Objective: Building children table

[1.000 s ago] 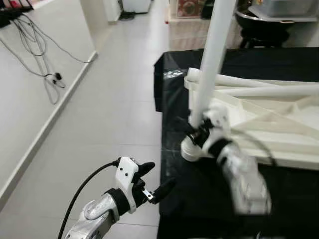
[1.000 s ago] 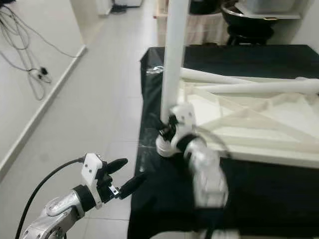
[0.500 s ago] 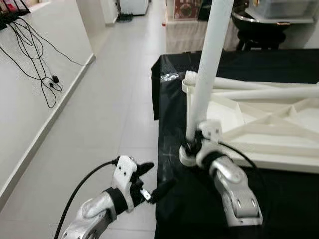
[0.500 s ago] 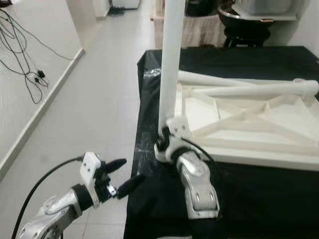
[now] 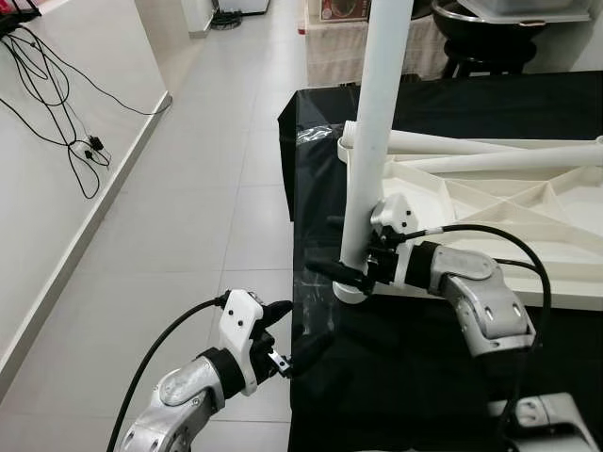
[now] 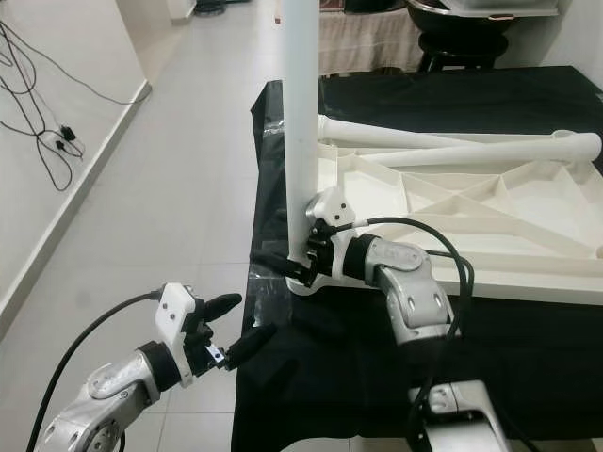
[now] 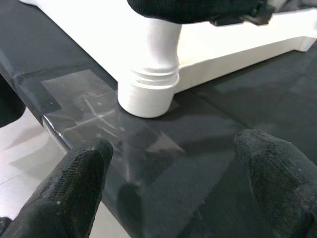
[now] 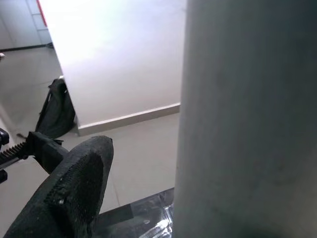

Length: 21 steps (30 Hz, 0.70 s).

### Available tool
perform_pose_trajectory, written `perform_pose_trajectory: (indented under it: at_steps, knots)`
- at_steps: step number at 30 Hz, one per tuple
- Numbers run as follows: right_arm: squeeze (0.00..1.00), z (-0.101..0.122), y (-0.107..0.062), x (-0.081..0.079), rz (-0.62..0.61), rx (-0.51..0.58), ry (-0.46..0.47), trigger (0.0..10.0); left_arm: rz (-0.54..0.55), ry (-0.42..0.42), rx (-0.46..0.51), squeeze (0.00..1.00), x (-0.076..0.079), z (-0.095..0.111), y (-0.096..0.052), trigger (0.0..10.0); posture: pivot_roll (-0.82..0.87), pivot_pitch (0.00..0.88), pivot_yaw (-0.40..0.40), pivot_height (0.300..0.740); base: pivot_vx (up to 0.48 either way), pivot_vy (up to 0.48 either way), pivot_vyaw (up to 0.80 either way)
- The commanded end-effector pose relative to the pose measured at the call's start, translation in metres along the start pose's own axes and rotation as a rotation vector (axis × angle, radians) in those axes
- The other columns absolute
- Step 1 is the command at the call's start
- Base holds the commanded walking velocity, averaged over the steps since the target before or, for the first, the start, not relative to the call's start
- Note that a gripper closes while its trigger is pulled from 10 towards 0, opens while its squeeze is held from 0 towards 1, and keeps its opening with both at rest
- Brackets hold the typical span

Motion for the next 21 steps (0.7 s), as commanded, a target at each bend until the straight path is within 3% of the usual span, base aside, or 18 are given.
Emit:
perform_pose_trajectory:
  at_steps: [1, 3, 5, 14, 17, 19, 20, 21]
  knots:
    - [0.00, -0.008, 0.010, -0.009, 0.072, -0.032, -0.002, 10.0, 0.004, 0.010, -0.025, 0.00, 0.001, -0.006, -0.002, 10.0, 0.00, 0.117, 0.040, 0.740, 0.000, 0.000, 0.00]
    - [0.00, -0.009, 0.009, -0.007, 0.079, -0.044, 0.009, 10.0, 0.012, 0.024, -0.029, 0.00, 0.001, -0.006, -0.003, 10.0, 0.00, 0.115, 0.040, 0.740, 0.000, 0.000, 0.00]
    - [0.00, -0.013, 0.005, 0.000, 0.063, -0.064, 0.022, 0.0, 0.042, 0.054, -0.035, 0.00, -0.001, -0.006, -0.004, 10.0, 0.01, 0.106, 0.037, 0.740, 0.000, 0.000, 0.00]
    - [0.00, -0.024, -0.015, -0.001, 0.046, -0.052, 0.074, 0.0, 0.058, 0.126, -0.025, 0.00, 0.001, -0.001, -0.010, 10.0, 0.00, 0.096, 0.055, 0.740, 0.000, 0.000, 0.00]
    - [0.00, -0.041, -0.032, 0.005, -0.079, -0.064, 0.116, 0.0, 0.049, 0.140, -0.014, 0.00, 0.002, 0.000, -0.011, 10.0, -0.01, 0.094, 0.048, 0.740, 0.000, 0.000, 0.00]
    - [0.00, -0.041, -0.032, 0.005, -0.079, -0.064, 0.116, 0.0, 0.049, 0.140, -0.014, 0.00, 0.002, 0.000, -0.011, 10.0, -0.01, 0.094, 0.048, 0.740, 0.000, 0.000, 0.00]
    - [0.00, -0.052, -0.036, 0.007, -0.204, -0.070, 0.165, 0.0, 0.043, 0.140, -0.012, 0.00, 0.002, 0.000, -0.012, 10.0, -0.01, 0.092, 0.033, 0.740, 0.000, 0.000, 0.00]
    - [0.00, -0.068, -0.039, 0.011, -0.421, -0.073, 0.194, 0.0, 0.037, 0.141, -0.009, 0.00, 0.002, 0.000, -0.013, 10.0, -0.01, 0.094, 0.031, 0.740, 0.000, 0.000, 0.00]
Point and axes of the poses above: a point about 5 cm out from each wrist's last joint towards the gripper, its own y axis pointing out of the wrist towards the gripper, its own z axis along the axis of the wrist's last joint, x = y × z, the point moved 4 cm from there along y, pointing out of the wrist towards the gripper, and after that the axes turned 12 degrees about y, right-handed, at the moved point
